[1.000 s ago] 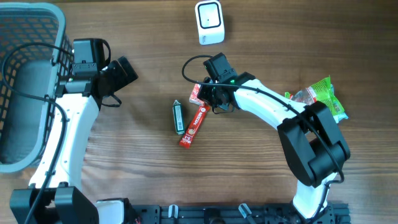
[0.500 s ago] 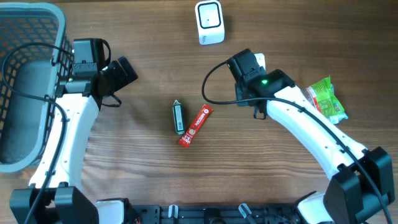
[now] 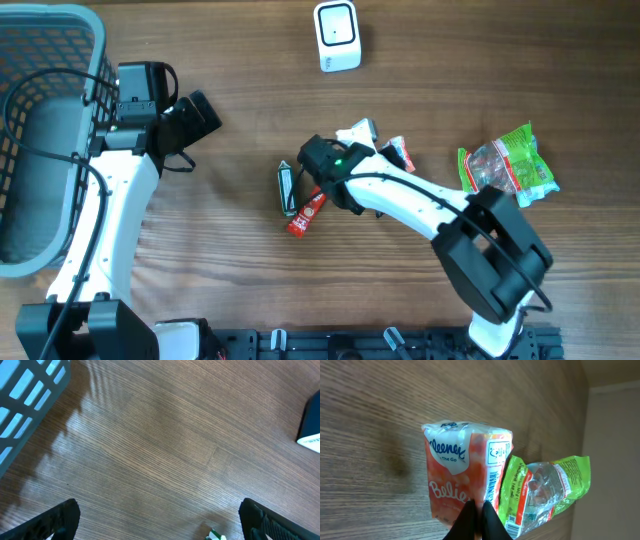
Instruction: Scan the item barcode
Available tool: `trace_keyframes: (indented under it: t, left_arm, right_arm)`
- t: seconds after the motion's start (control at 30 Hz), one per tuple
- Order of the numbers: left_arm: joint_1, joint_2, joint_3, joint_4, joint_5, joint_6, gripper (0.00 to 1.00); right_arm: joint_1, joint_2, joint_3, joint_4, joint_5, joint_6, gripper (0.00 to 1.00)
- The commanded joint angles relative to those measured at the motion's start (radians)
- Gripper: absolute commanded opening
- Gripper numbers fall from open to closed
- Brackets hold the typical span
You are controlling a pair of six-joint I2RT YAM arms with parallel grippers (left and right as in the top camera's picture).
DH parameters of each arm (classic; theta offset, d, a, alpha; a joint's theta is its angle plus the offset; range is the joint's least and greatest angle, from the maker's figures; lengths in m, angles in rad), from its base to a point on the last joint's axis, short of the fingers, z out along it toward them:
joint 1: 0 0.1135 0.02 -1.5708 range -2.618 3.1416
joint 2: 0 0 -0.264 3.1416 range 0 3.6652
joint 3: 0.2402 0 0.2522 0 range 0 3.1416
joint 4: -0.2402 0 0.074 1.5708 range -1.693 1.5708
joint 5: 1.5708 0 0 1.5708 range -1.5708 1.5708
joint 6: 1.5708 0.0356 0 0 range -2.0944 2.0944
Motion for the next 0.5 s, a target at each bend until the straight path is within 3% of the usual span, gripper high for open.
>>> trace_keyframes:
  t: [0.0,0.3,0.47]
  left_arm:
    - [0.004,-0.006,0.014,0.002,-0.006,-0.002,1.0]
    - [0.004,-0.006,0.014,0.002,-0.006,-0.002,1.0]
    - [0.004,-0.006,0.014,0.002,-0.006,-0.002,1.0]
  right_arm:
    - [-0.002,0.024,-0.008,0.007,-0.002,0.015,0.04]
    - [-0.003,0.026,-0.037,0.032,-0.042,-0.01,0.05]
    - [-0.003,0.026,-0.043,0.033,-0.11,-0.01,0.16]
